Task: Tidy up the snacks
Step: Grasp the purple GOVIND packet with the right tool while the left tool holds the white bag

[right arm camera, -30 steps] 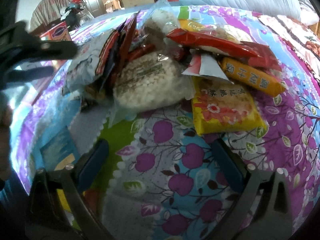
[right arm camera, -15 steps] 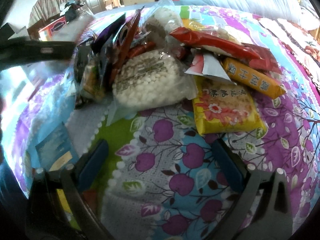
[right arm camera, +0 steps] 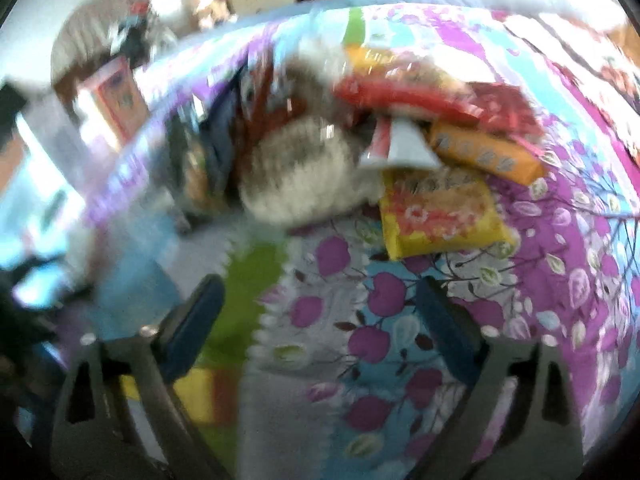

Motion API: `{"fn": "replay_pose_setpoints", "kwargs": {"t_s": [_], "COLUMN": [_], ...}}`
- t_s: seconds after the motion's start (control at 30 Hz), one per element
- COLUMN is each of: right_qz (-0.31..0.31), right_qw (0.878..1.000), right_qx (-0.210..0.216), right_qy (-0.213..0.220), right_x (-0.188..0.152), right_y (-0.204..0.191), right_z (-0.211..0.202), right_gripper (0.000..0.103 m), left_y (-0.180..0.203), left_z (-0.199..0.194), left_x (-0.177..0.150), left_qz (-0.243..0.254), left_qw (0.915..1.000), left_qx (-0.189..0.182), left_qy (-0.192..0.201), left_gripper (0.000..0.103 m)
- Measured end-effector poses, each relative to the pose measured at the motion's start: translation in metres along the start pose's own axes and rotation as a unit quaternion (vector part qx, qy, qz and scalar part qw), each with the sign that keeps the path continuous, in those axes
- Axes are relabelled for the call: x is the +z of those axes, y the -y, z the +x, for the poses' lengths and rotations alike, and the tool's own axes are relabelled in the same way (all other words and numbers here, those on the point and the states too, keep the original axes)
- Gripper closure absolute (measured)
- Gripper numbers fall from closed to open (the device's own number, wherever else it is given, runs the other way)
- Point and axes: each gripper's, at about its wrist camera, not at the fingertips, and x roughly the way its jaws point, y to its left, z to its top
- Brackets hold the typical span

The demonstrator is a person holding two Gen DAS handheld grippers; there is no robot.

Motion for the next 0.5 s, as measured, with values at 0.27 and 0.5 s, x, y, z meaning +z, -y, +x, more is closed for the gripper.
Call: {"fn": "replay_pose_setpoints", "kwargs": {"t_s": [0.27,0.5], "right_qz": [-0.008,-0.054], "right_qw": [0.994,0.997], "right_qx": [0.098,0.058], "right_qy": [0.049,0.012], "right_x": [0.071,0.098], "right_y": [-0.045,-0.073], "right_z": [-0.024,0.037], "right_gripper": [0.039,0.052], "left_y": [0.009,-0.001], "left_z": [0.006,0.006], "left_x": [-0.005,-0.006], "left_qz": [0.009,-0.006], "left_qw": [0.9996,0.9995], "left_qx": [0.010,-0.015], "left_qy": [0.023,0.028], "left_gripper": [0.017,0.017]}}
